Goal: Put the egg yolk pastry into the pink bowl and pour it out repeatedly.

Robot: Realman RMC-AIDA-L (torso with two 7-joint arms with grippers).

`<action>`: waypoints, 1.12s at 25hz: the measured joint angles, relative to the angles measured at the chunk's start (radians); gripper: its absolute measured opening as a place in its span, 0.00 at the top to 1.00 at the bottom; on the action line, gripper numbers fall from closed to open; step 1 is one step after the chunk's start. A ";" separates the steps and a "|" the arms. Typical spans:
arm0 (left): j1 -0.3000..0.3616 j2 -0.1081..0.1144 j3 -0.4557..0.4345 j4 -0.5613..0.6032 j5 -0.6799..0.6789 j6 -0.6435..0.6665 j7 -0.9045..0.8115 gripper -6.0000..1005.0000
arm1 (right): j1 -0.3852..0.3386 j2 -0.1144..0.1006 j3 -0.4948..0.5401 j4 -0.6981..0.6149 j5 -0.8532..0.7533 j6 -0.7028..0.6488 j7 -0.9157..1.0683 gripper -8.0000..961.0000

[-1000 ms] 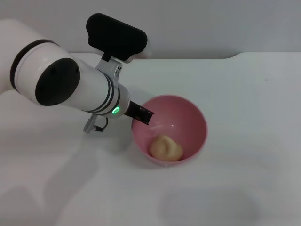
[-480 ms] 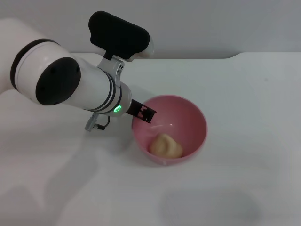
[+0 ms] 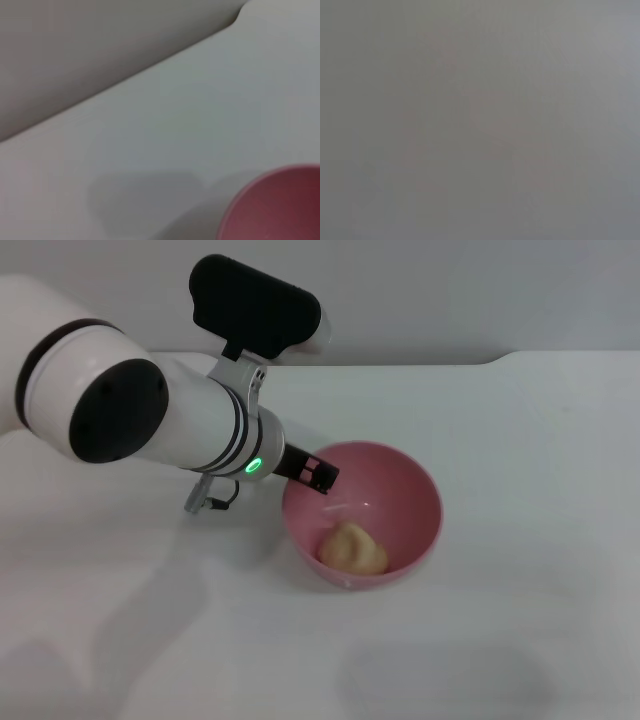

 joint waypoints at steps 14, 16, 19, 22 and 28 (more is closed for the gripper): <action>0.179 0.004 -0.054 0.295 -0.003 0.108 0.058 0.68 | 0.035 0.000 0.000 -0.038 0.022 0.002 0.000 0.99; 0.211 0.004 -0.057 0.339 -0.003 0.144 0.062 0.68 | 0.043 0.000 -0.001 -0.047 0.024 0.002 0.000 0.99; 0.277 0.005 -0.058 0.402 -0.002 0.250 0.063 0.68 | 0.049 0.001 0.002 -0.055 0.025 0.004 0.000 0.99; 0.362 0.005 -0.049 0.439 0.006 0.413 0.063 0.68 | 0.050 0.001 0.004 -0.056 0.030 0.013 0.000 0.99; 0.488 0.004 -0.003 0.364 0.011 0.838 0.063 0.68 | 0.049 0.000 -0.001 -0.028 0.064 0.055 0.008 0.99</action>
